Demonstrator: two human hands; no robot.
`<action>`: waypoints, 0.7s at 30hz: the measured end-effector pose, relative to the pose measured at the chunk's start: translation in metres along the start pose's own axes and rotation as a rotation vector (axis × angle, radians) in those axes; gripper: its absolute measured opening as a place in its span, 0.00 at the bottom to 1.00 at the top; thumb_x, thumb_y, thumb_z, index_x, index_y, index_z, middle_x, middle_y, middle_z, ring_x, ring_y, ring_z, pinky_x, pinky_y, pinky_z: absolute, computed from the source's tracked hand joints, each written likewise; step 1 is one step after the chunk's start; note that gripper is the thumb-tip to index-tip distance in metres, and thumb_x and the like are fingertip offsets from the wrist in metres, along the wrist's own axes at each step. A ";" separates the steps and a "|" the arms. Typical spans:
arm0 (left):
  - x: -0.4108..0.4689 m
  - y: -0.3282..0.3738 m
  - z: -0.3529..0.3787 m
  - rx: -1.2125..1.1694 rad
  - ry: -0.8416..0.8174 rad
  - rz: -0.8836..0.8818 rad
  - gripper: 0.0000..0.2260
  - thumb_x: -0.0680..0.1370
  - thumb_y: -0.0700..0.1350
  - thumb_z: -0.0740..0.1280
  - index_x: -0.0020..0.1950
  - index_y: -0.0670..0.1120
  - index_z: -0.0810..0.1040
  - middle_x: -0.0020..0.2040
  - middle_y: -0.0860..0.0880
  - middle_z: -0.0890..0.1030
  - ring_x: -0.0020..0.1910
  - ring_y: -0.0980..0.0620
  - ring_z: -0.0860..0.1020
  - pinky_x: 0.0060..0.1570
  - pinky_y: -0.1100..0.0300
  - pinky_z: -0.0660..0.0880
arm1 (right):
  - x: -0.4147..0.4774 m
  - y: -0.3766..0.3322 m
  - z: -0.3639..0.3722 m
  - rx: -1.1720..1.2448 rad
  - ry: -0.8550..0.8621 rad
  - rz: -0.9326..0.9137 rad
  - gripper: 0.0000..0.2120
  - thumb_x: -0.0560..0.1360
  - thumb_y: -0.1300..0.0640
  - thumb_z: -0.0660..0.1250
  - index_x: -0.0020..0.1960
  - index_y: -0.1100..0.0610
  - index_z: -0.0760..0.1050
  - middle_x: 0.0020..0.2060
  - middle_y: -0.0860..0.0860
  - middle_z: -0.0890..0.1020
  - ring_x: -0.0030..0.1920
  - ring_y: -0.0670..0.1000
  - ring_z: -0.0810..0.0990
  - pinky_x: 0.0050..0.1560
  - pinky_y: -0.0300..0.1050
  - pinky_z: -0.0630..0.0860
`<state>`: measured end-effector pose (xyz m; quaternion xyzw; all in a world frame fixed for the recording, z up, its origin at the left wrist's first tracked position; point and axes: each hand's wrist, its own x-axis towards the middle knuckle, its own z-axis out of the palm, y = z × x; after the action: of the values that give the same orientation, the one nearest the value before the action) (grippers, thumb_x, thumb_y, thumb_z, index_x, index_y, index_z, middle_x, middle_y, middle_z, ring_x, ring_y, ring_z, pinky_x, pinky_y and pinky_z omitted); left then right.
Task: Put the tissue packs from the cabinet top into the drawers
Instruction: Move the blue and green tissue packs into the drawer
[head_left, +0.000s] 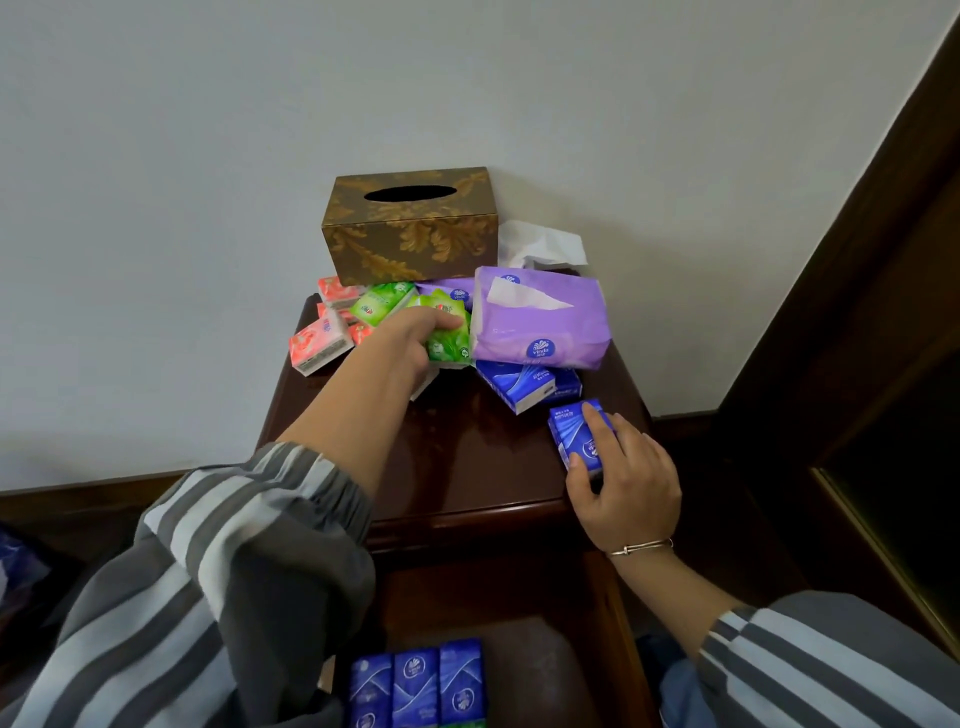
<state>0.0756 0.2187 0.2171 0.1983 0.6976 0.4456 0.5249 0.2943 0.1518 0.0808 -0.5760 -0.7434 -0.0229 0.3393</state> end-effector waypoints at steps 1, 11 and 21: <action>-0.001 0.000 -0.003 -0.026 -0.009 0.011 0.10 0.76 0.38 0.67 0.36 0.43 0.70 0.17 0.49 0.75 0.14 0.54 0.73 0.10 0.69 0.62 | 0.000 0.000 0.000 0.005 -0.001 0.000 0.26 0.72 0.43 0.57 0.64 0.56 0.74 0.54 0.57 0.81 0.51 0.55 0.82 0.49 0.49 0.78; -0.015 -0.058 -0.132 -0.302 0.065 0.173 0.13 0.73 0.45 0.70 0.55 0.41 0.79 0.45 0.42 0.84 0.40 0.45 0.82 0.46 0.49 0.79 | 0.003 0.000 -0.016 0.029 -0.100 -0.018 0.30 0.71 0.38 0.57 0.65 0.55 0.73 0.53 0.52 0.81 0.54 0.55 0.79 0.55 0.51 0.70; -0.009 -0.126 -0.165 -0.308 0.238 0.264 0.26 0.72 0.49 0.73 0.64 0.38 0.69 0.56 0.40 0.80 0.50 0.46 0.81 0.44 0.56 0.77 | -0.004 -0.082 -0.048 0.588 -0.104 0.037 0.31 0.65 0.54 0.76 0.65 0.53 0.69 0.59 0.51 0.76 0.60 0.51 0.76 0.62 0.47 0.72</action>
<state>-0.0473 0.0778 0.1261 0.1513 0.6463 0.6319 0.4001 0.2463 0.1001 0.1447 -0.4667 -0.7240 0.2290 0.4535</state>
